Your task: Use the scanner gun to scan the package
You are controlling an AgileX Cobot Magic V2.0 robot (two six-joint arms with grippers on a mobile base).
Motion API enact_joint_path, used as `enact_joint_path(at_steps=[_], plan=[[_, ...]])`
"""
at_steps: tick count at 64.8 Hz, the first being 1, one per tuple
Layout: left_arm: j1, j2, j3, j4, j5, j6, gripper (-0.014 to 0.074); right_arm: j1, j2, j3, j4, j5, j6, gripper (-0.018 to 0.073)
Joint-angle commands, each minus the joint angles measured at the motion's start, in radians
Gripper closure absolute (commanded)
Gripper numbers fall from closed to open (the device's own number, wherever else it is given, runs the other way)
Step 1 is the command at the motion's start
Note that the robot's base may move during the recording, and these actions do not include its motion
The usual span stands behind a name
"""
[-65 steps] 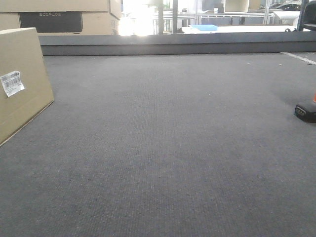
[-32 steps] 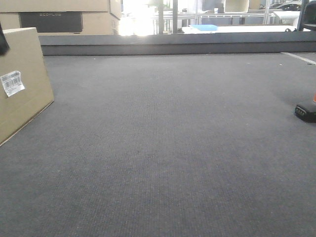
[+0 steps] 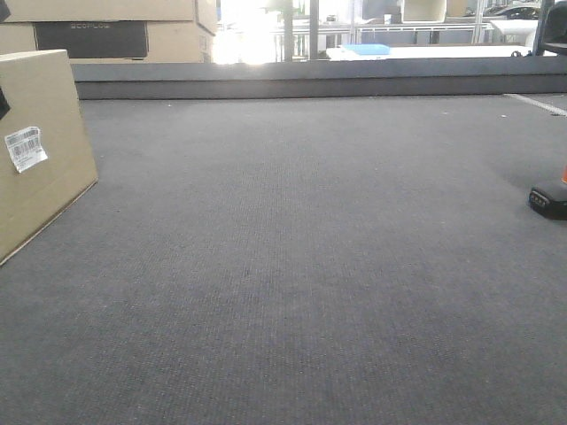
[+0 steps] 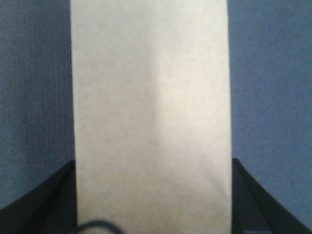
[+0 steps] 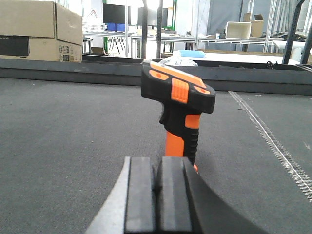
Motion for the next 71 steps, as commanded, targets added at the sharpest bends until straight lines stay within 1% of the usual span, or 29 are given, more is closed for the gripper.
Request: enact_joint_path(at_steps=[1, 9, 14, 18, 21, 26, 28, 34, 37, 42, 50, 53, 56, 60, 66, 71], plan=[[-0.005, -0.001, -0.020, -0.001, -0.013, -0.041, 0.0707, -0.002, -0.003, -0.001, 0.003, -0.013, -0.005, 0.0727], [-0.014, -0.021, -0.090, -0.007, 0.021, -0.098, 0.0707, -0.002, -0.003, -0.001, 0.003, -0.013, -0.005, 0.0727], [-0.037, -0.032, -0.138, -0.019, 0.064, -0.146, 0.0707, -0.002, -0.003, -0.001, 0.003, -0.013, -0.005, 0.0727], [-0.072, -0.043, -0.159, -0.023, 0.084, -0.177, 0.0707, -0.002, -0.003, -0.001, 0.003, -0.013, -0.005, 0.0727], [-0.108, -0.050, -0.166, -0.023, 0.081, -0.215, 0.0707, -0.002, -0.003, -0.001, 0.003, -0.013, -0.005, 0.0727], [-0.183, -0.054, -0.166, -0.023, 0.048, -0.280, 0.0707, -0.002, -0.003, -0.001, 0.003, -0.013, -0.005, 0.0727], [-0.202, -0.054, -0.166, -0.023, 0.032, -0.300, 0.0707, -0.002, -0.003, -0.001, 0.003, -0.013, -0.005, 0.0727], [-0.285, -0.054, -0.159, -0.023, -0.040, -0.358, 0.0707, -0.002, -0.003, -0.001, 0.003, -0.013, -0.005, 0.0727], [-0.316, -0.052, -0.159, -0.023, -0.067, -0.370, 0.0707, -0.002, -0.003, -0.001, 0.003, -0.013, -0.005, 0.0727], [-0.350, -0.052, -0.159, -0.023, -0.091, -0.377, 0.0707, -0.002, -0.003, -0.001, 0.003, -0.015, -0.005, 0.0727], [-0.364, -0.052, -0.159, -0.021, -0.096, -0.377, 0.0707, -0.002, -0.003, -0.001, 0.011, -0.089, -0.002, 0.0727], [-0.364, -0.052, -0.159, -0.021, -0.096, -0.377, 0.0707, -0.002, -0.003, -0.001, 0.041, -0.139, 0.002, 0.0727], [-0.364, -0.052, -0.159, -0.019, -0.096, -0.377, 0.0707, -0.002, -0.003, -0.001, 0.078, -0.157, 0.002, 0.0727], [-0.364, -0.052, -0.159, -0.012, -0.096, -0.377, 0.0707, -0.002, -0.003, -0.034, 0.116, -0.131, 0.002, 0.0727], [-0.364, -0.052, -0.159, -0.012, -0.096, -0.377, 0.0707, -0.002, -0.003, -0.142, 0.105, -0.072, 0.002, 0.0727], [-0.364, -0.052, -0.159, -0.013, -0.099, -0.377, 0.0707, -0.002, 0.048, -0.237, 0.079, -0.039, 0.002, 0.0727]])
